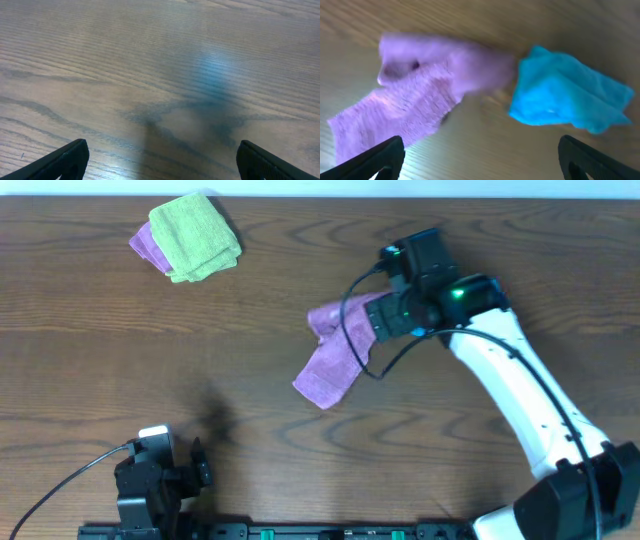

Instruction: Fold the cloth

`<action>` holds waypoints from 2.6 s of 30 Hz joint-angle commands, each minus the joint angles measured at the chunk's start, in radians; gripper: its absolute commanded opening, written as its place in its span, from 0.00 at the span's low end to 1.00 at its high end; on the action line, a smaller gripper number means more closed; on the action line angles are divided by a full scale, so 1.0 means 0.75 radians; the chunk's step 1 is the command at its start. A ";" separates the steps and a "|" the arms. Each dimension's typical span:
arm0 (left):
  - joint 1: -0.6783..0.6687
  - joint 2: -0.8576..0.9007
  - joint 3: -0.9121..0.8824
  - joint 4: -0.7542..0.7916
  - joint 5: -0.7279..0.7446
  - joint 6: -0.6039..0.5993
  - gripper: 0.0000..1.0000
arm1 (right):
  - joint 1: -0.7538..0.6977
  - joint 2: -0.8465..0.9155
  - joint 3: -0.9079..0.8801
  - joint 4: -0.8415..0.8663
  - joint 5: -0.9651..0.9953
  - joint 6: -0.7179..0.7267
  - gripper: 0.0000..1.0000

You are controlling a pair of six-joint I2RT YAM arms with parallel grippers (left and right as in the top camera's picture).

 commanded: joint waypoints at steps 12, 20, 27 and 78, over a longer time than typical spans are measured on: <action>-0.004 -0.009 -0.026 -0.067 -0.023 0.009 0.95 | 0.208 0.049 -0.011 -0.186 -0.578 -0.115 0.83; -0.004 -0.009 -0.026 -0.067 -0.023 0.009 0.95 | 0.312 0.314 -0.011 -0.092 -0.581 -0.114 0.84; -0.004 -0.009 -0.026 -0.067 -0.023 0.009 0.95 | 0.336 0.447 -0.011 -0.035 -0.614 -0.114 0.84; -0.004 -0.009 -0.026 -0.067 -0.023 0.009 0.95 | 0.438 0.643 0.061 0.170 -0.291 -0.137 0.82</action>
